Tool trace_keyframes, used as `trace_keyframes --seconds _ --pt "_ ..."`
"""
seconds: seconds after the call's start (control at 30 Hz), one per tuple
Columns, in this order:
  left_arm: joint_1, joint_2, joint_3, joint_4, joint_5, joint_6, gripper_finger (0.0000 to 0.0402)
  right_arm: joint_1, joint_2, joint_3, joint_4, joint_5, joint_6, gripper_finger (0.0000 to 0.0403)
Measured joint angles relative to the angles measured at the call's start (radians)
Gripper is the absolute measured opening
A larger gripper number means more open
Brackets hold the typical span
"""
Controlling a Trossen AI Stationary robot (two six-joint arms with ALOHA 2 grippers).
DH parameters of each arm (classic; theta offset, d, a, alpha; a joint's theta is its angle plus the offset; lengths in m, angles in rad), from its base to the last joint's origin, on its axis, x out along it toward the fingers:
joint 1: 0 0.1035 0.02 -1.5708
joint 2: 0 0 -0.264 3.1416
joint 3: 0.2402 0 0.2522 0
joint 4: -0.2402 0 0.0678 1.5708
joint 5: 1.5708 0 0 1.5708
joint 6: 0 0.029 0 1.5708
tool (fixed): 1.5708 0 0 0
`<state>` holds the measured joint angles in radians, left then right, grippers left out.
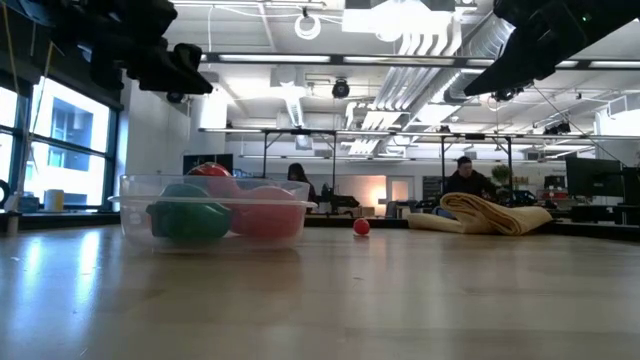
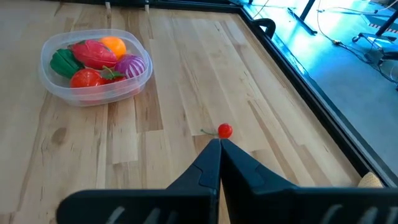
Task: Pick and placing Produce into tupperware
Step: Put the red cherry into the transparent container
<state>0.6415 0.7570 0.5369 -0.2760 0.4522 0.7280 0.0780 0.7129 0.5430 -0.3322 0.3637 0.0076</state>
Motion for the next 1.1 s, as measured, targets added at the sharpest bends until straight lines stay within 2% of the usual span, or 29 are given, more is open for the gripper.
trace_keyframes --seconds 0.17,0.43,0.53,0.8,0.93,1.1 --pt "0.0 0.0 0.0 0.0 0.0 0.0 0.0079 0.0 0.0 0.0 0.024 0.0 0.147 0.0" --pt "0.0 0.0 0.0 0.0 0.0 0.0 0.0079 0.001 0.0 0.0 0.254 0.0 0.313 0.0" --pt "0.0 0.0 0.0 0.0 0.0 0.0 0.0079 0.001 0.0 0.0 0.364 0.005 0.332 0.0" --pt "0.0 0.0 0.0 0.0 0.0 0.0 0.0079 -0.038 0.0 0.0 0.466 0.018 0.428 0.0001" --pt "0.0 0.0 0.0 0.0 0.0 0.0 0.0079 -0.128 0.007 0.0 0.468 -0.113 0.467 0.0019" --pt "0.0 0.0 0.0 0.0 0.0 0.0 0.0079 -0.264 0.058 0.024 0.446 -0.251 0.517 0.0075"
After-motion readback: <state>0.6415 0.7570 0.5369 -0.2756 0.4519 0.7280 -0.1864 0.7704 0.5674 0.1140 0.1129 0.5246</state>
